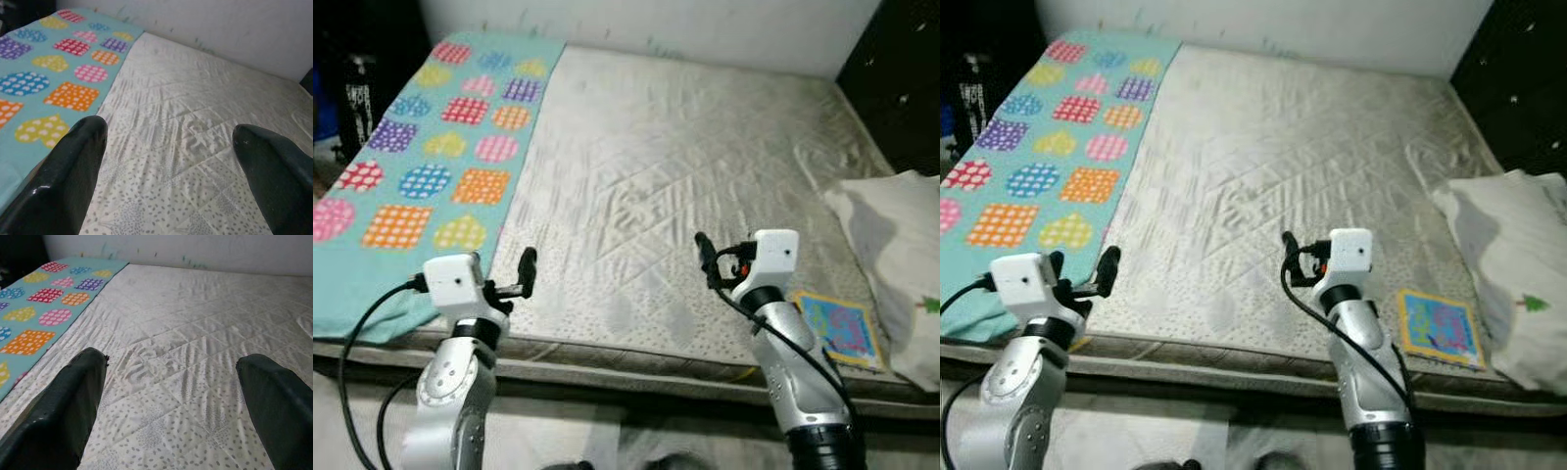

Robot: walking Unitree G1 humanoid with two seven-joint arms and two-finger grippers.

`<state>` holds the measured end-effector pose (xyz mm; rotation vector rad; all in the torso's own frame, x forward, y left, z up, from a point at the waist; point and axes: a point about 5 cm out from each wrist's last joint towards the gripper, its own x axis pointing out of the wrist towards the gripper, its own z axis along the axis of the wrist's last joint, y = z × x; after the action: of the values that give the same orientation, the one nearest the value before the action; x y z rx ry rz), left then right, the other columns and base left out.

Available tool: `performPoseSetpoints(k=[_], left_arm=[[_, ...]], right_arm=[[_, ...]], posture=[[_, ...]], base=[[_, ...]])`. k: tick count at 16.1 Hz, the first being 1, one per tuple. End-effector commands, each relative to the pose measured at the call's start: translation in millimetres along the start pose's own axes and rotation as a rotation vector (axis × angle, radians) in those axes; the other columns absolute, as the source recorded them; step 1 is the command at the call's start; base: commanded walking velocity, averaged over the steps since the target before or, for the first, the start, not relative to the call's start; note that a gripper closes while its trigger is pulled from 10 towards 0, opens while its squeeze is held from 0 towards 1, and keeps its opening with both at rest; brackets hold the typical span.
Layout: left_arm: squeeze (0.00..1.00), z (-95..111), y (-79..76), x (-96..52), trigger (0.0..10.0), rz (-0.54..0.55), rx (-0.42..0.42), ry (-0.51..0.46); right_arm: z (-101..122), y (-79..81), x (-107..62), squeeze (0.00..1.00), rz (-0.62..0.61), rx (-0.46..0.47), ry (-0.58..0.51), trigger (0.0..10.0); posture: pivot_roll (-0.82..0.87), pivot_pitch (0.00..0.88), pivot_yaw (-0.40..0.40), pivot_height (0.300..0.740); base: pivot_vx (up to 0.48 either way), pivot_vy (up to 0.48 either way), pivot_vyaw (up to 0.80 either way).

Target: Clean up the room

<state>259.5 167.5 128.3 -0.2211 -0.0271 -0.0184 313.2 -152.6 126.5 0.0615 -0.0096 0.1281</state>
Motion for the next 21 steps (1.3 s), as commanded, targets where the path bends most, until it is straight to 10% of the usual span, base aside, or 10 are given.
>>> performPoseSetpoints(k=[1,21], left_arm=[[0.00,-3.1,-5.4,0.1,10.0,-0.013,-0.012,0.017],[0.00,-0.7,-13.2,-1.1,10.0,-0.099,-0.042,-0.006]], right_arm=[[-3.7,-9.6,-3.0,0.00,-0.029,-0.007,0.014,10.0],[-6.0,-11.1,-4.5,0.00,-0.037,-0.023,0.026,10.0]], posture=[[0.06,0.148,-0.029,0.737],[0.05,0.155,-0.025,0.737]], base=[[0.000,0.341,0.00],[0.191,0.049,0.00]])
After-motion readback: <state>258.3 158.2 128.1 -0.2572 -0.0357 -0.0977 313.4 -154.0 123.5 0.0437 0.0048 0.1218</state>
